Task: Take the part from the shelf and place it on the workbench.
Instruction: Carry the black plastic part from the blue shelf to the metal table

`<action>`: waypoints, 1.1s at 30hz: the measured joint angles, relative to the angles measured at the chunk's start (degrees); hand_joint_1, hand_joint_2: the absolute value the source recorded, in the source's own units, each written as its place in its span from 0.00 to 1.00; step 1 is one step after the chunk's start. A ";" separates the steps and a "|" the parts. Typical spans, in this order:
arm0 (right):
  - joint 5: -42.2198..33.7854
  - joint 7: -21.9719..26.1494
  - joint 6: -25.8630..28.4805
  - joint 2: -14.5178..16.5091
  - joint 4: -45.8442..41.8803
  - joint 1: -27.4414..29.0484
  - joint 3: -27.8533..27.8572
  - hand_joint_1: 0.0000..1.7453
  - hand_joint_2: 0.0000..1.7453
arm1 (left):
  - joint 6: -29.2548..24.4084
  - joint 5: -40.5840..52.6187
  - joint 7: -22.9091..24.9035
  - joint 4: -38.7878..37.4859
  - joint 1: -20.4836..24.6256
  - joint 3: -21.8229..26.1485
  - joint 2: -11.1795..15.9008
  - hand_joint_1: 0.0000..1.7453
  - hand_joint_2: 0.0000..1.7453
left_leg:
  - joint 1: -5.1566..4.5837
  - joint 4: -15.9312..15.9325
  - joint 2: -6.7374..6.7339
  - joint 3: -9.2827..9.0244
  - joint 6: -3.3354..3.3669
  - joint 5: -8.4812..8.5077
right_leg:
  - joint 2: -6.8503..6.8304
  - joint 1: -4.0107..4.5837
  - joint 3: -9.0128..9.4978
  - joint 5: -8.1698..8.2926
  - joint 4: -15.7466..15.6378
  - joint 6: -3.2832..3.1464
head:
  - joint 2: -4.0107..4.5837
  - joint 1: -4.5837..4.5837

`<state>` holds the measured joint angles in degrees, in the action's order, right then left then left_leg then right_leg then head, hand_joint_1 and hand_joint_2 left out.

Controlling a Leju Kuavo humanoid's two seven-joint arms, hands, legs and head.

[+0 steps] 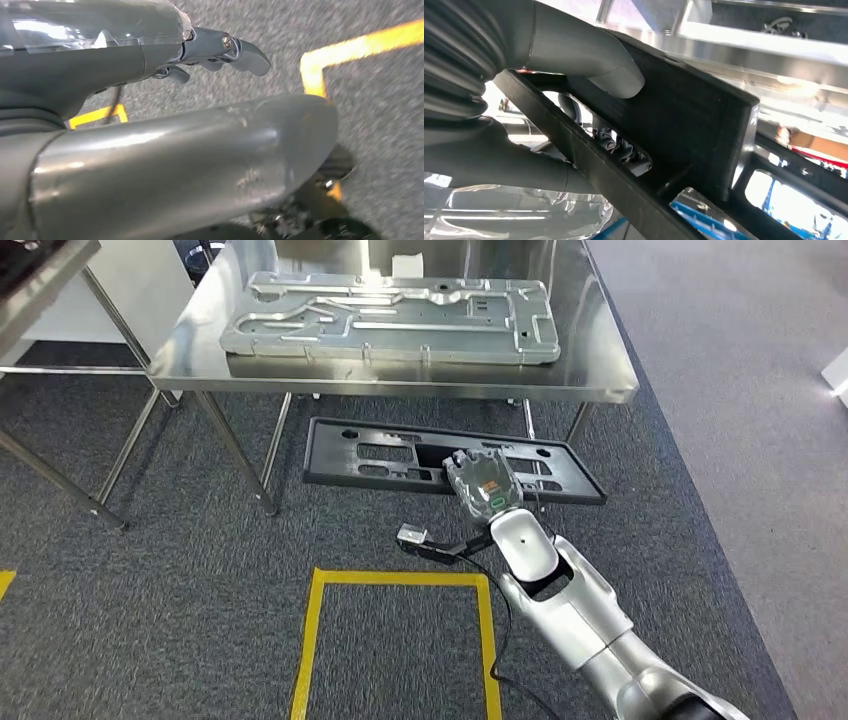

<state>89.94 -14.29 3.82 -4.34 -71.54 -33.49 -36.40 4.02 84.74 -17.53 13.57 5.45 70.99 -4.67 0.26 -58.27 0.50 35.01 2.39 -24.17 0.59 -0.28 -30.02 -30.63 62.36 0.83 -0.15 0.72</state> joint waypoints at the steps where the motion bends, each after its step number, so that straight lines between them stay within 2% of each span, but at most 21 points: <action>1: 0.00 0.01 -0.03 -0.01 0.09 -0.20 -0.02 1.00 1.00 | -0.01 0.00 0.00 0.00 0.05 -0.03 0.01 0.00 0.00 | 0.03 0.24 -0.02 -0.54 0.19 -0.22 | -0.07 -0.10 -1.95 -0.74 3.19 0.19 | -0.01 0.09; 3: 0.00 0.24 -0.26 -0.01 0.36 -0.46 -0.07 1.00 1.00 | 0.00 -0.02 0.00 0.00 0.18 -0.05 0.01 0.00 0.00 | 0.03 0.33 0.02 -1.30 0.41 -0.96 | -0.16 -0.21 -6.98 -3.46 9.86 0.63 | -0.02 0.19; 4: 0.00 0.47 -0.59 -0.01 0.57 -0.51 -0.10 1.00 1.00 | 0.03 -0.03 0.01 0.00 0.19 -0.07 0.01 0.00 0.00 | 0.03 0.33 0.09 -1.75 0.42 -1.42 | -0.19 -0.27 -8.99 -4.61 11.70 0.82 | -0.02 0.20; 5: 0.00 0.81 -1.08 -0.01 0.85 -0.65 -0.17 1.00 1.00 | 0.08 -0.04 0.02 0.00 0.17 -0.08 0.01 0.00 0.00 | 0.03 0.32 0.17 -2.34 0.38 -1.90 | -0.22 -0.34 -10.16 -4.79 11.81 0.91 | -0.02 0.21; 6: 0.00 1.17 -1.66 0.00 1.20 -0.98 -0.30 1.00 1.00 | 0.14 -0.04 0.06 0.00 0.15 -0.10 0.01 0.00 0.00 | 0.03 0.32 0.24 -3.02 0.30 -2.42 | -0.25 -0.38 -10.42 -3.56 10.07 0.88 | -0.01 0.21; 8: 0.00 1.82 -2.75 0.01 1.99 -2.10 -0.72 1.00 1.00 | 0.29 -0.05 0.15 -0.02 0.14 -0.24 -0.01 0.00 0.00 | -0.01 0.32 0.31 -4.40 0.02 -3.52 | -0.33 -0.37 -9.02 2.43 2.73 0.46 | 0.00 0.23; 10: -0.01 2.33 -3.61 0.07 2.70 -3.47 -1.15 1.00 1.00 | 0.40 -0.07 0.24 -0.05 0.31 -0.42 -0.04 0.00 0.00 | -0.14 0.34 0.39 -5.24 -0.57 -4.56 | -0.41 -0.09 -7.61 6.38 -2.89 -0.07 | 0.00 0.18; 11: -0.01 2.66 -4.11 0.13 2.97 -4.07 -1.30 1.00 1.00 | 0.43 -0.09 0.27 -0.07 0.40 -0.49 -0.05 0.00 0.00 | -0.19 0.19 0.42 -5.53 -0.93 -4.84 | -0.39 0.00 -7.32 6.96 -4.00 -0.34 | 0.00 0.17; 14: -0.02 4.08 -6.40 0.30 3.46 -5.89 -2.02 1.00 1.00 | 0.47 -0.20 0.35 -0.09 0.53 -0.62 -0.01 0.00 0.00 | -0.19 -0.88 0.34 -6.07 -1.96 -5.27 | -0.27 -0.16 -6.13 6.51 -4.51 -1.32 | -0.01 0.14; 16: -0.06 5.10 -8.04 0.34 3.71 -7.19 -2.92 1.00 1.00 | 0.55 -0.32 0.37 -0.09 0.63 -0.69 0.05 0.00 0.00 | -0.01 -4.91 0.14 -4.15 -2.47 -6.84 | -0.31 -0.29 -5.08 5.94 -4.58 -1.94 | 0.00 0.03; 19: -0.30 6.07 -9.66 0.37 4.38 -8.53 -4.86 1.00 1.00 | 0.72 -0.55 0.37 -0.09 0.60 -0.80 0.06 0.00 0.00 | 0.37 -14.87 -0.03 2.46 -3.30 -10.76 | -0.30 -0.28 -3.85 4.65 -4.54 -2.19 | 0.00 -0.03; 20: -0.40 6.28 -10.08 0.42 4.68 -8.69 -5.54 1.00 1.00 | 0.73 -0.65 0.37 -0.09 0.51 -0.82 0.08 0.00 0.00 | 0.48 -15.95 -0.05 3.90 -3.49 -10.96 | -0.28 -0.30 -3.26 4.13 -4.53 -2.12 | 0.00 -0.04; 21: -0.47 6.41 -10.46 0.54 5.01 -8.84 -6.20 1.00 1.00 | 0.73 -0.73 0.37 -0.09 0.44 -0.83 0.11 0.00 0.00 | 0.59 -14.89 -0.08 4.40 -3.56 -9.94 | -0.27 -0.37 -2.52 3.55 -4.52 -1.98 | 0.00 -0.04; 22: -0.54 6.51 -10.82 0.75 5.36 -9.08 -6.77 1.00 1.00 | 0.73 -0.83 0.37 -0.09 0.41 -0.84 0.17 0.00 0.00 | 0.71 -12.05 -0.12 4.09 -3.59 -7.72 | -0.26 -0.45 -1.71 2.92 -4.50 -1.80 | 0.00 -0.04; 23: -0.60 6.55 -11.11 1.04 5.75 -9.43 -7.32 1.00 1.00 | 0.73 -0.90 0.37 -0.09 0.35 -0.84 0.23 0.00 0.00 | 0.84 -8.12 -0.20 3.41 -3.56 -4.44 | -0.26 -0.52 -0.99 2.25 -4.49 -1.55 | -0.01 -0.07; 24: -0.64 6.57 -11.31 1.37 6.21 -9.91 -7.84 1.00 1.00 | 0.73 -0.96 0.38 -0.12 0.34 -0.85 0.28 0.00 0.00 | 0.82 -4.81 -0.30 2.77 -3.51 -2.03 | -0.23 -0.54 -0.33 1.65 -4.42 -1.23 | -0.01 -0.08; 26: -0.71 6.59 -11.56 1.95 7.12 -11.00 -8.71 1.00 1.00 | 0.75 -1.08 0.42 -0.20 0.35 -0.86 0.32 0.00 0.00 | 0.60 -1.60 -0.40 2.07 -2.99 0.49 | -0.12 -0.48 0.32 0.80 -4.40 -0.44 | -0.01 -0.12; 28: -0.73 6.64 -11.67 2.52 7.86 -11.77 -9.32 1.00 1.00 | 0.77 -1.13 0.54 -0.25 0.41 -0.88 0.32 0.00 0.00 | 0.42 -1.51 -0.28 1.63 -2.14 0.21 | -0.06 -0.46 0.41 0.68 -4.02 0.36 | 0.00 -0.14; 30: -0.71 6.68 -11.63 3.22 8.59 -12.24 -9.84 1.00 1.00 | 0.77 -1.13 0.63 -0.26 0.46 -0.91 0.32 0.00 0.00 | 0.52 -1.03 -0.15 0.80 -1.41 0.03 | -0.25 -0.56 -1.20 1.20 -0.91 0.90 | 0.00 -0.12; 32: -0.68 6.68 -11.51 3.89 9.40 -12.67 -10.44 1.00 1.00 | 0.77 -1.14 0.66 -0.26 0.59 -0.94 0.32 0.00 0.00 | 0.56 -0.65 -0.11 -0.18 -0.78 -0.57 | -0.44 -0.58 -5.51 0.38 5.66 1.14 | 0.00 -0.09; 33: -0.68 6.67 -11.45 4.14 9.82 -12.81 -10.75 1.00 1.00 | 0.76 -1.14 0.67 -0.26 0.66 -0.94 0.32 0.00 0.00 | 0.51 -0.60 -0.07 -0.64 -0.53 -1.01 | -0.45 -0.55 -8.16 -1.00 9.09 1.16 | 0.00 -0.10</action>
<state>89.26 -7.63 -7.63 -0.20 -61.71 -46.30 -47.15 4.78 83.60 -16.86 13.31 6.11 70.05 -4.34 0.77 -58.86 0.43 34.36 1.86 -25.17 0.14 -0.83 -38.18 -31.63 71.45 2.00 -0.15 0.62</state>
